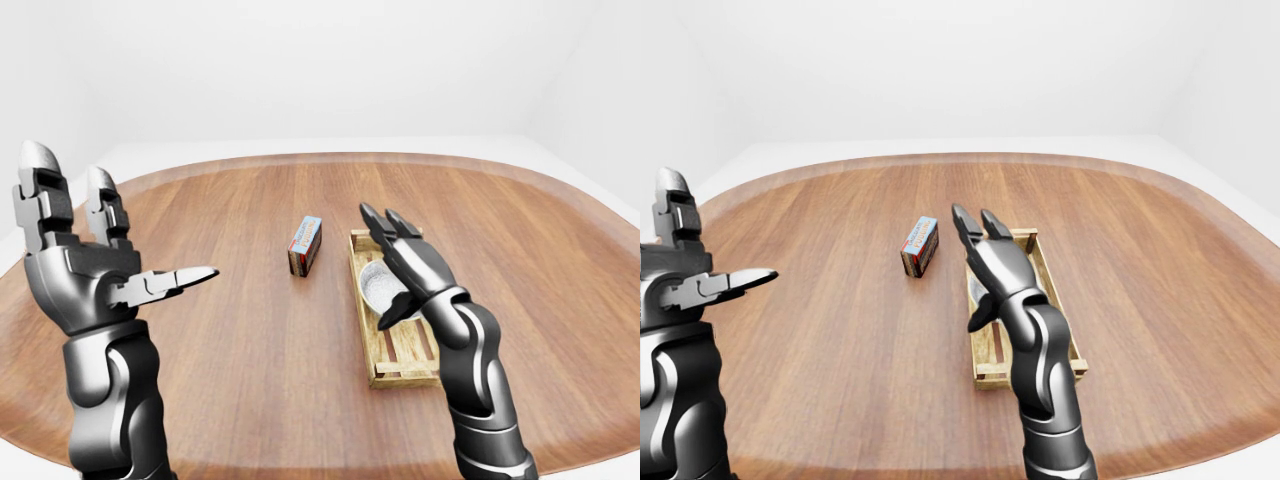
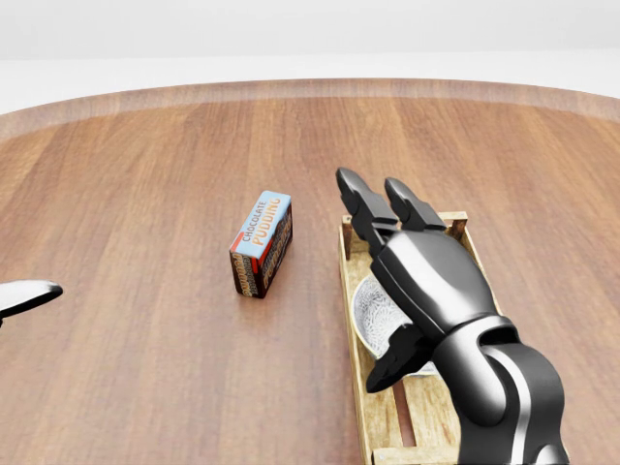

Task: Pick up the bowl on the left and put it in the tray.

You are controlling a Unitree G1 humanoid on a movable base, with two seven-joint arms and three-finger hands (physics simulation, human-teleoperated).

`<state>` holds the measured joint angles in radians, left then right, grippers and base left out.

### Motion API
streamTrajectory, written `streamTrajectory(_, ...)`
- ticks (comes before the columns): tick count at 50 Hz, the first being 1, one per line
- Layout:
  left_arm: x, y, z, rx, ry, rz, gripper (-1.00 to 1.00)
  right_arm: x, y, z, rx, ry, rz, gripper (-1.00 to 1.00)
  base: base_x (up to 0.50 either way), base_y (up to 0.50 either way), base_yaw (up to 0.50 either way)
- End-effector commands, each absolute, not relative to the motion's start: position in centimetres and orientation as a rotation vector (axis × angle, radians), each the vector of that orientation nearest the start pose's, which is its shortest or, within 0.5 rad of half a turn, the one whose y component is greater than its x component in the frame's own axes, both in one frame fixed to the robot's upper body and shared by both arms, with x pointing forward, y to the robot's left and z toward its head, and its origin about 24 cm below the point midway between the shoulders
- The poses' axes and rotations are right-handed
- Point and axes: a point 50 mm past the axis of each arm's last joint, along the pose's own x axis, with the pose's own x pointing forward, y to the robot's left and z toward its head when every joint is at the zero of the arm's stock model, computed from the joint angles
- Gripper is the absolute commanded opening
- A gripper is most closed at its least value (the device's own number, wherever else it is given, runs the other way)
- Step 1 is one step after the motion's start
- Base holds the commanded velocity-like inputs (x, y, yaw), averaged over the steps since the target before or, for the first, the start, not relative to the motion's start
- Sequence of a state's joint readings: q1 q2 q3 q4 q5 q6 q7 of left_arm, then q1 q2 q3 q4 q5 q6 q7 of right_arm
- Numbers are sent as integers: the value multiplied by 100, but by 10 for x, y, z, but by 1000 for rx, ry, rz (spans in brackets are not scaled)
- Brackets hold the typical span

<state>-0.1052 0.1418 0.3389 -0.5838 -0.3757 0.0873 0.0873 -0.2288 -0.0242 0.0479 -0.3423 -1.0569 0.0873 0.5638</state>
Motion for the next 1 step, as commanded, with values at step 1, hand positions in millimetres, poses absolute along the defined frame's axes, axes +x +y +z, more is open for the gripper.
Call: streamTrajectory(1,208,214,212,-155,-728,209,100,217,-134,159,-865,-325,140,100,0,0,0)
